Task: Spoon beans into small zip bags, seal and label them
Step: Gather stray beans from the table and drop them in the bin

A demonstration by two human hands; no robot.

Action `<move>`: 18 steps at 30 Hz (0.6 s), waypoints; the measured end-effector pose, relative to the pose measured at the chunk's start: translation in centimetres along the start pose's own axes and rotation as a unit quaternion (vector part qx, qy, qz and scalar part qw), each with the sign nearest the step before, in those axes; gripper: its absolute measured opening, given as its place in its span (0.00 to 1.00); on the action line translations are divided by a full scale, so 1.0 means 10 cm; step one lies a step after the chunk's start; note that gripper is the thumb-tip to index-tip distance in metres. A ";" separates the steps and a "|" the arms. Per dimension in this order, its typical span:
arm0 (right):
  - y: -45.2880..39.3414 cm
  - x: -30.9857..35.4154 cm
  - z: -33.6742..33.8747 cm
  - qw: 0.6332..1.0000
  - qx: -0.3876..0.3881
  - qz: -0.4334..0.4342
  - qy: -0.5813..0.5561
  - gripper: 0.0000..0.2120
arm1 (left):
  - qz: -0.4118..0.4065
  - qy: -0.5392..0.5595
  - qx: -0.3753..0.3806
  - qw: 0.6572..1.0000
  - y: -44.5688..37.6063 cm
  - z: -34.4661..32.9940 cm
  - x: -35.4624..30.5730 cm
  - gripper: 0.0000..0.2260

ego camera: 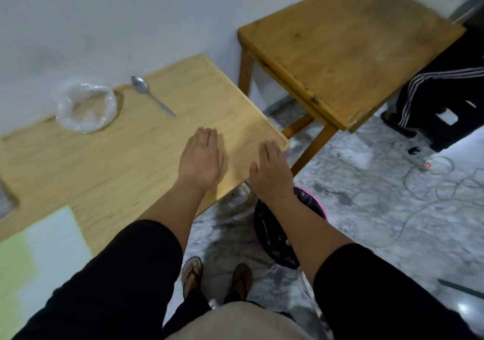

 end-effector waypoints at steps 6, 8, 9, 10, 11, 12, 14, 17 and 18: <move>-0.40 0.75 0.19 0.994 -0.019 0.111 -0.012 0.27 | 0.107 -0.004 -0.066 0.992 0.20 0.51 0.69 0.22; -0.49 1.06 0.23 0.988 -0.030 0.150 -0.031 0.26 | 0.143 0.007 -0.088 0.986 0.34 0.61 0.97 0.22; -0.53 1.22 0.23 0.983 -0.039 0.170 -0.051 0.25 | 0.162 0.015 -0.099 0.982 0.42 0.65 1.11 0.22; -0.57 1.37 0.23 0.978 -0.048 0.192 -0.072 0.24 | 0.181 0.023 -0.108 0.977 0.49 0.68 1.25 0.22; -0.60 1.52 0.21 0.972 -0.053 0.209 -0.090 0.22 | 0.200 0.025 -0.111 0.973 0.57 0.70 1.40 0.22; -0.64 1.66 0.18 0.969 -0.050 0.220 -0.104 0.21 | 0.218 0.025 -0.109 0.970 0.63 0.70 1.54 0.22; -0.73 1.94 0.06 0.964 -0.039 0.236 -0.118 0.21 | 0.250 0.027 -0.100 0.963 0.74 0.67 1.83 0.23; -0.91 2.28 -0.22 0.964 0.011 0.232 -0.127 0.23 | 0.276 0.047 -0.079 0.957 0.83 0.56 2.21 0.23; -0.96 2.36 -0.34 0.966 0.045 0.216 -0.132 0.23 | 0.282 0.058 -0.071 0.955 0.83 0.52 2.33 0.23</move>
Point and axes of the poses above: each hand's wrist, its own y-axis away from the middle knuckle, its own z-axis out of the back of the hand, x = y × z, the point moved 5 cm from there along -y, towards the middle knuckle, and after that the axes turned 5 degrees about x, right-handed, at the moved point
